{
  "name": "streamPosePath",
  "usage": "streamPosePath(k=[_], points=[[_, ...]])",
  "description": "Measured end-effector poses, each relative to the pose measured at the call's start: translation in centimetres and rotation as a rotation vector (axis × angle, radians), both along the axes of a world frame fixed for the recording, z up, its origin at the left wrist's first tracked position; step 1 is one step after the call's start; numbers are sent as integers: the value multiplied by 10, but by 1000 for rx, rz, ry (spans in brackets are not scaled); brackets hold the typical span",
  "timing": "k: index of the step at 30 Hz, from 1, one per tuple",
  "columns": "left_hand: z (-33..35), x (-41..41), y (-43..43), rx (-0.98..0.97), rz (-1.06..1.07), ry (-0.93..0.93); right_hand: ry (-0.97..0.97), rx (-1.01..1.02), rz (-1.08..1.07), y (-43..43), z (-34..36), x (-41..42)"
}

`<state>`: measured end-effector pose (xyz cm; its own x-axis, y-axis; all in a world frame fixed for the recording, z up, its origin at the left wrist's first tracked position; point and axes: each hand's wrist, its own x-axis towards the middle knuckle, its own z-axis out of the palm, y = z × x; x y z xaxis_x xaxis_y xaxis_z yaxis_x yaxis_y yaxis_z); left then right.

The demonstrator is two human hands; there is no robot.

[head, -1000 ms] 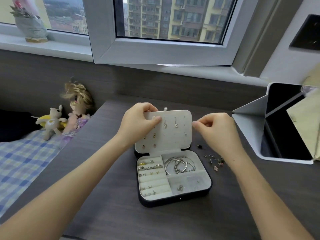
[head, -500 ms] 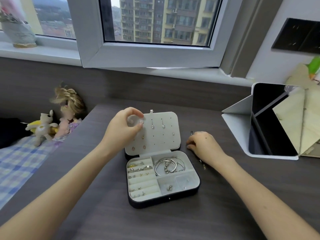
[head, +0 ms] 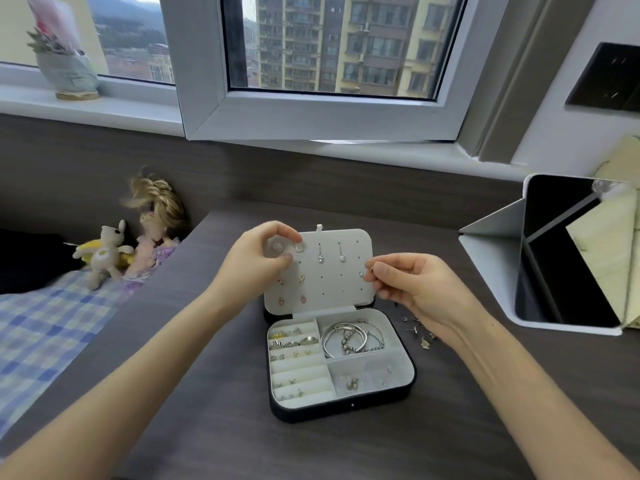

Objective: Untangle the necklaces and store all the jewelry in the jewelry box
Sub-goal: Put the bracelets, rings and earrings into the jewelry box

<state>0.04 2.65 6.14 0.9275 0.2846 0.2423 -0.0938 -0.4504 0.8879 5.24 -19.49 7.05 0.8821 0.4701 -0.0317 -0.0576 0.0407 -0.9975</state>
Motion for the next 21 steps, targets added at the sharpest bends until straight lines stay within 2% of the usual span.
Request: streamPosePath(k=[6,11,18,21], points=[[5,-16,-6,-25,-198,-58,142,105,121,38,5,-13],[2,-17,-5,-37,-180,-158,298,243,160,64,10,-17],[2,-10,0,29,-216,-250,294,170,124,66,15,-16],[5,-5,1,151,-210,-277,319,172,132,65,14,-15]])
